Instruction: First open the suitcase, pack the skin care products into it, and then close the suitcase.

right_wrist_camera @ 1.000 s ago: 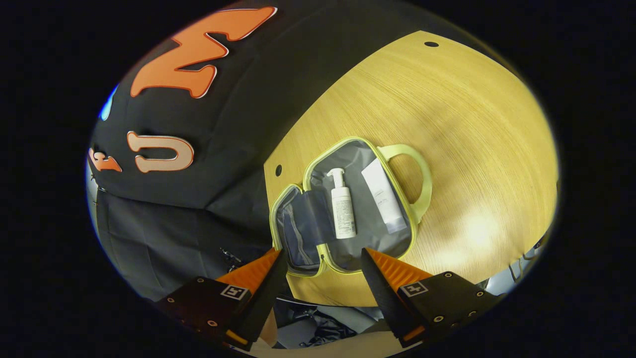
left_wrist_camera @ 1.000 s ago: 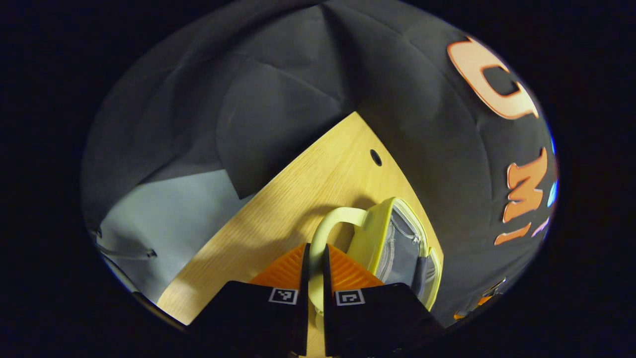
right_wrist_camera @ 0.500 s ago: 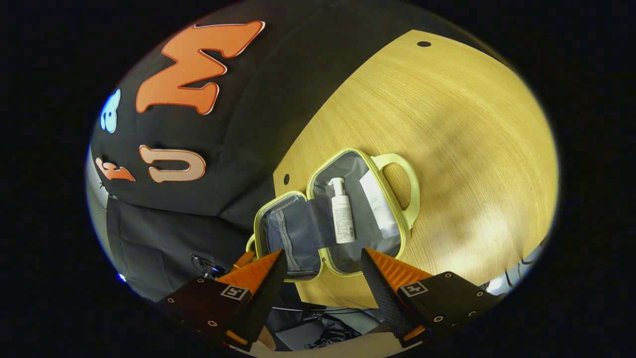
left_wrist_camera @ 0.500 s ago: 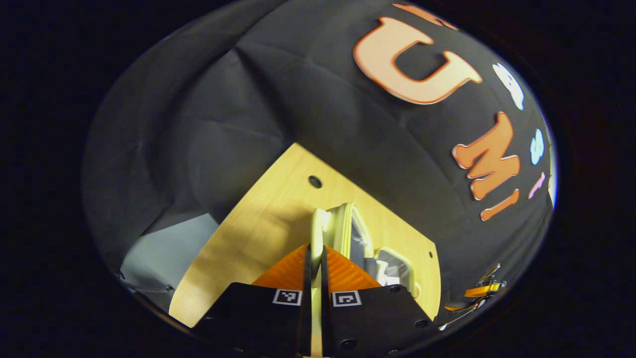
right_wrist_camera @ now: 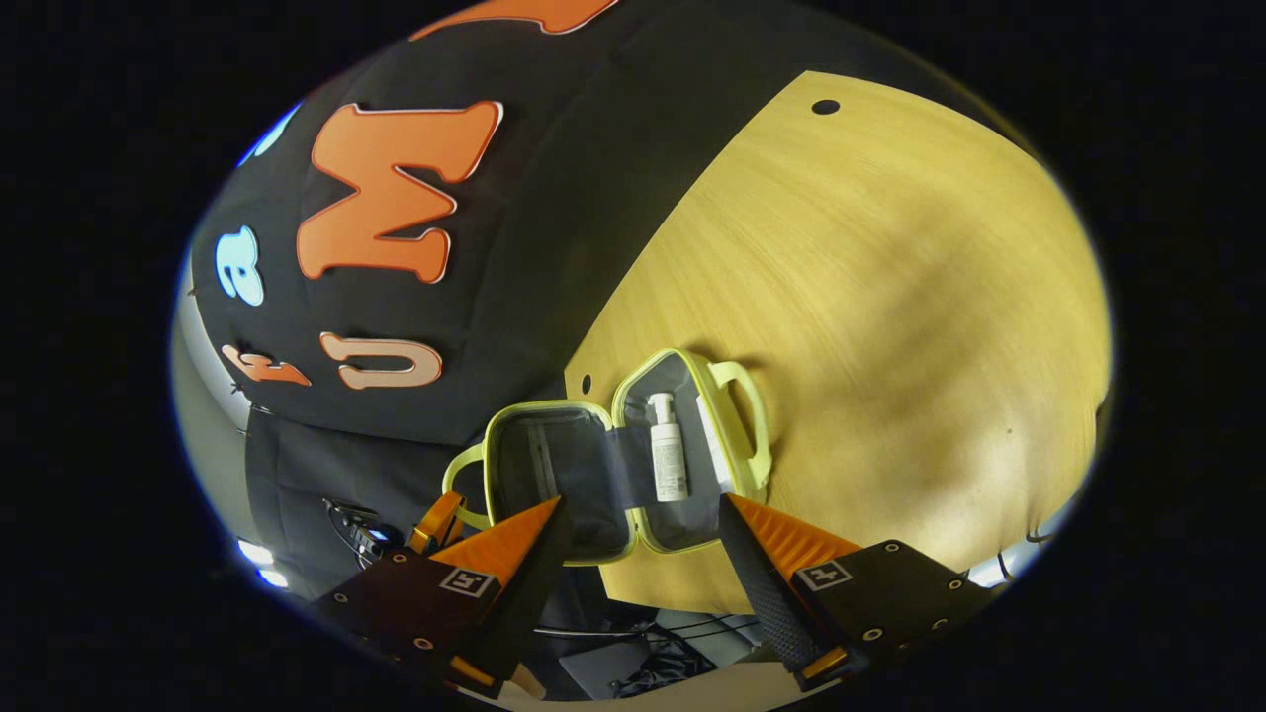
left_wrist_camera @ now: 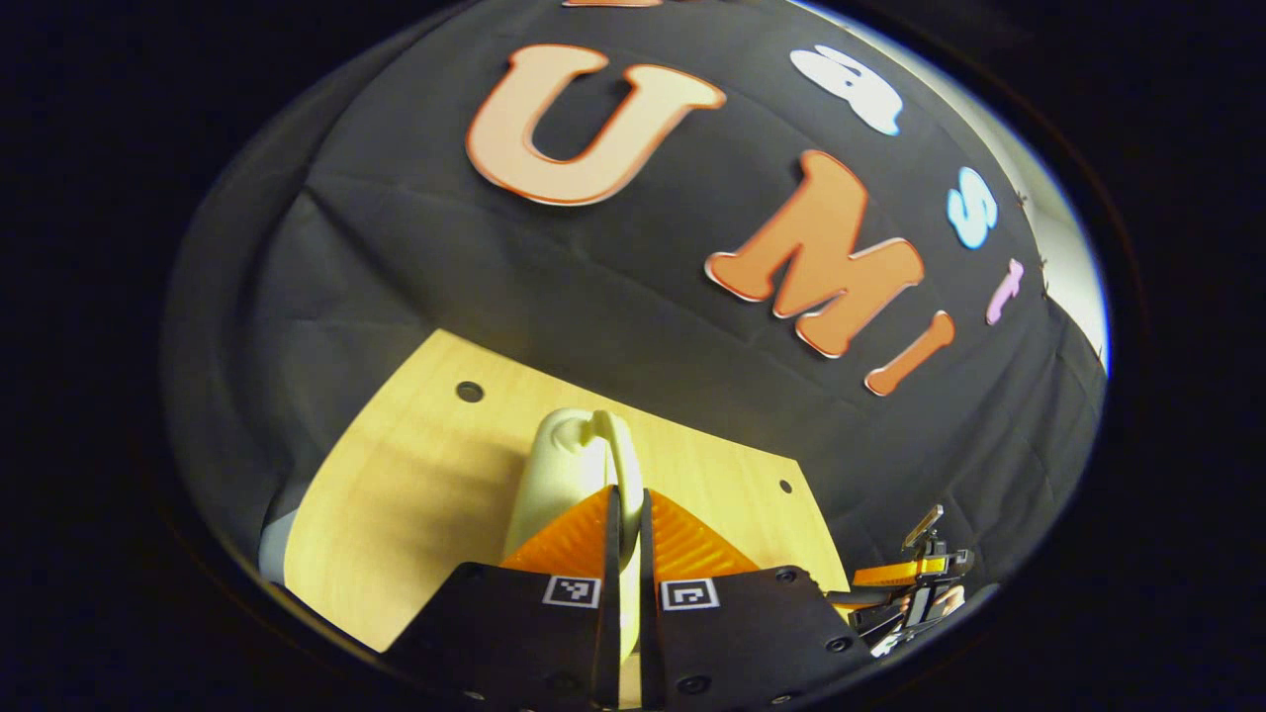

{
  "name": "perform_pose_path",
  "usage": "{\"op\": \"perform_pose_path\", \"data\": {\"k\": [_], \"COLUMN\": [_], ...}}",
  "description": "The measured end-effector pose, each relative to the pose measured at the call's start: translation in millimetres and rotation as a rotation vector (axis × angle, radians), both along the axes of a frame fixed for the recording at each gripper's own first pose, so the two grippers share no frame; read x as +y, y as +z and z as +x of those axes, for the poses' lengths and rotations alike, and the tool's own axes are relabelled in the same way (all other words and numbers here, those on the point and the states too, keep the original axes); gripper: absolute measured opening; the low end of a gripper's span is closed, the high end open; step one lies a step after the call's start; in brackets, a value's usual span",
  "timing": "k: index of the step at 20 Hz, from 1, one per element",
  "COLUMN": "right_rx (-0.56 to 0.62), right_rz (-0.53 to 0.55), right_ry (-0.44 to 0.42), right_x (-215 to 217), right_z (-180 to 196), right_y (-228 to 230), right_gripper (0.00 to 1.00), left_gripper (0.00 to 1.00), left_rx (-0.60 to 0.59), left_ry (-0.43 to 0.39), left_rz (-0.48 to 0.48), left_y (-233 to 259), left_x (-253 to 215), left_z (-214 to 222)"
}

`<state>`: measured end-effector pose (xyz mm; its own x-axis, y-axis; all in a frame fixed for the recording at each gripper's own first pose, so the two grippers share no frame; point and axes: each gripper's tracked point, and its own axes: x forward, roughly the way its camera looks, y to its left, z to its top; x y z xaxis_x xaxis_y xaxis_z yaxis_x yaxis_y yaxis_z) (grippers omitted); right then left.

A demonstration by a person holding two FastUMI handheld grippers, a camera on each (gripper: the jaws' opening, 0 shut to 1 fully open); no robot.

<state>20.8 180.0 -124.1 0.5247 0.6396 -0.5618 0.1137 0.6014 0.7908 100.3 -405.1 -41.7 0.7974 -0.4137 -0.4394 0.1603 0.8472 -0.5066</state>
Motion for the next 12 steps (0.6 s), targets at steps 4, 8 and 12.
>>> {"op": "perform_pose_path", "data": {"k": [4,8,12], "right_rx": [0.01,0.017,0.021], "right_rz": [0.009,0.004,-0.031], "right_ry": [-0.025,-0.055,-0.076], "right_x": [-55,-103,-134], "right_z": [-7,-12,-15], "right_y": [-2,-10,-20], "right_gripper": [0.95,0.95,0.95], "left_gripper": [0.08,0.08,0.08], "left_rx": [0.019,0.069,0.148], "left_ry": [-0.064,-0.14,-0.211], "left_rz": [0.007,0.061,0.126], "left_y": [-1,-37,-93], "left_x": [-92,-175,-245], "left_z": [-6,-7,-16]}}
